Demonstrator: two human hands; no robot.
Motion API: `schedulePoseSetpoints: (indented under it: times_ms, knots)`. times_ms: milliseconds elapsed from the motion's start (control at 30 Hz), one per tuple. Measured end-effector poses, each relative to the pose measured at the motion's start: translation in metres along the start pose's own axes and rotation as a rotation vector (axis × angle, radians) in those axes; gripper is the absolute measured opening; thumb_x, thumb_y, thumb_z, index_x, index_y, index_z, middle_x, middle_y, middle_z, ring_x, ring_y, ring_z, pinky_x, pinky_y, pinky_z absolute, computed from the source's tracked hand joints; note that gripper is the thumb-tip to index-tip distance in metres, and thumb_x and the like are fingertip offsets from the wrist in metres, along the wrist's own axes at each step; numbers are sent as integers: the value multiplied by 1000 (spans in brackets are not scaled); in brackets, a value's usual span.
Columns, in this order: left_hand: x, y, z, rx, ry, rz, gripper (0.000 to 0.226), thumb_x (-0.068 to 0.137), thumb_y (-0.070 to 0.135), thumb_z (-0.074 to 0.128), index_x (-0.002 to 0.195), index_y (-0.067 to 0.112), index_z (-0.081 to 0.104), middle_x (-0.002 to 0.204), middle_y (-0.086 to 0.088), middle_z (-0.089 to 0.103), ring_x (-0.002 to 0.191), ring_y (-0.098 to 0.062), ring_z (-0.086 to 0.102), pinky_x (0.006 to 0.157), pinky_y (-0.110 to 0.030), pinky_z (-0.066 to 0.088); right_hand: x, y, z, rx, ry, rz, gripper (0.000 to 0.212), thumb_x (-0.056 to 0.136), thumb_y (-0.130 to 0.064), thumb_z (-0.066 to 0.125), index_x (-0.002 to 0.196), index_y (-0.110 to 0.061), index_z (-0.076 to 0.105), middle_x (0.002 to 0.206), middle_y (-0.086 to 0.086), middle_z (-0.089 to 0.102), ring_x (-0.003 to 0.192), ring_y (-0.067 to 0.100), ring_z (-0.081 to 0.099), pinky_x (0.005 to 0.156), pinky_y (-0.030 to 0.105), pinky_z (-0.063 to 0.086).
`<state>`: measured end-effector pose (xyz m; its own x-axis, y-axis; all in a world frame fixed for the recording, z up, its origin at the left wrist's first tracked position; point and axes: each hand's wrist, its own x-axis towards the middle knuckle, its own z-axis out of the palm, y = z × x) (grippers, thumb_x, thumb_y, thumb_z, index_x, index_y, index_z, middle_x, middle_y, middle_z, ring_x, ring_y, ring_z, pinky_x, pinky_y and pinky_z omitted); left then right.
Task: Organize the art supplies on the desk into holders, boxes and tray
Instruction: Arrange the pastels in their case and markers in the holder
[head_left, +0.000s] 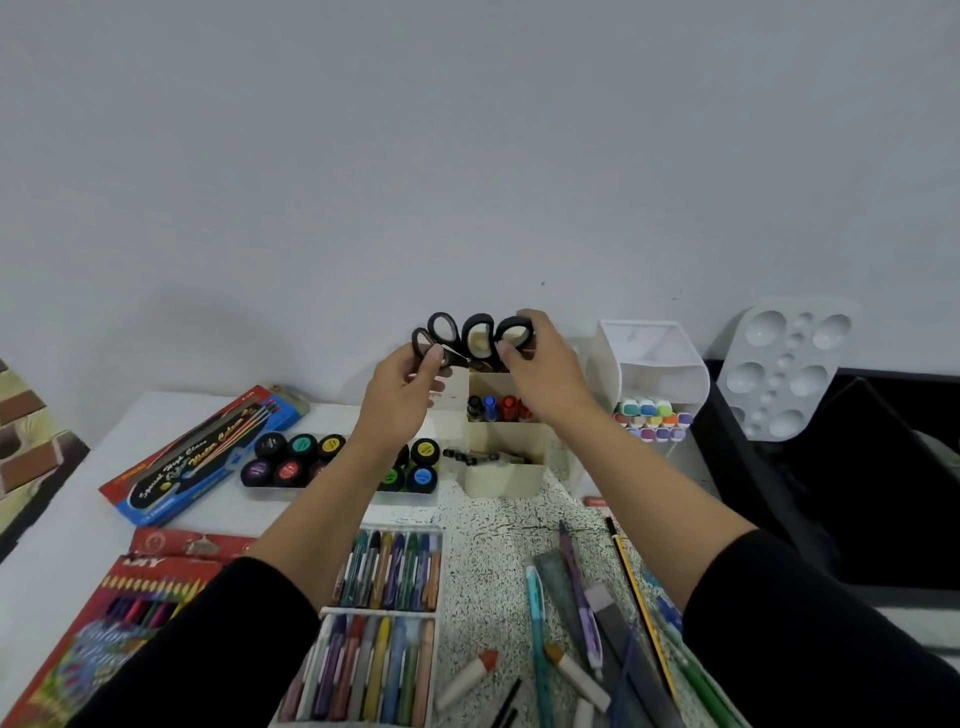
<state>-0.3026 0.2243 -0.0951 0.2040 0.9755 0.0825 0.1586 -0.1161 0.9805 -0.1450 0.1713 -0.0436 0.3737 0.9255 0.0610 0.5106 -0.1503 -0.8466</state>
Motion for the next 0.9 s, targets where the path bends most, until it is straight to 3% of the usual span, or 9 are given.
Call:
schedulePoseSetpoints:
  times_ms: [100,200,333,433,533,600,667,767,900]
  knots:
    - [-8,1,-7,92,-11,-27,37,102,49,47,108,18,67,98,3,72,86,-12,66,81,-34,52,-14,-6,-7,-48,-31,-7,53,104,-30,51,153,-23,31,123,2,58,117,21,56,87,24,36]
    - [-21,0,-15,141,-44,-54,41,101,54,46,109,19,67,99,3,70,87,-13,66,77,-34,53,-35,-11,-11,-139,-68,-55,62,106,-36,45,159,-21,17,146,8,50,132,25,48,92,26,34]
    - [-40,5,-20,158,-90,-78,39,101,54,45,113,23,65,102,3,68,84,-12,66,71,-30,49,-59,-10,-13,-139,-47,-136,60,105,-41,45,157,-24,20,153,4,43,135,23,47,100,30,35]
    - [-58,13,-23,197,-80,-23,32,101,53,47,106,26,63,96,4,68,82,-14,66,72,-30,49,-75,-5,-20,-62,-18,-184,45,104,-39,50,146,-24,41,143,-1,52,126,11,51,107,31,41]
    - [-83,22,-25,195,-55,69,27,102,44,49,97,22,62,82,2,65,71,-16,58,67,-28,47,-98,3,-34,54,-16,-221,23,102,-32,55,123,-25,61,121,-13,63,103,-8,57,95,22,49]
    - [-100,22,-28,132,-117,75,26,102,39,50,93,17,62,72,0,58,64,-12,49,64,-26,43,-118,12,-44,102,-43,-217,16,100,-30,57,114,-29,64,111,-18,65,101,-5,60,87,15,51]
    - [-119,14,-32,99,-219,45,24,102,33,51,91,15,62,68,-1,55,60,-12,47,61,-28,41,-142,28,-51,139,-58,-181,13,100,-28,58,109,-32,65,103,-16,68,97,0,64,84,19,55]
    - [-149,-11,-29,245,-347,33,17,100,36,55,93,27,66,75,3,65,65,-14,57,66,-30,46,-170,63,-52,89,-66,-96,13,98,-22,61,101,-33,67,88,-13,70,83,6,67,76,26,57]
    - [-177,-36,-4,487,-475,158,11,100,38,58,106,36,67,91,18,65,84,0,59,71,-15,46,-188,111,-47,-150,-85,-54,16,98,-17,63,96,-32,67,89,-17,69,84,-1,63,69,14,47]
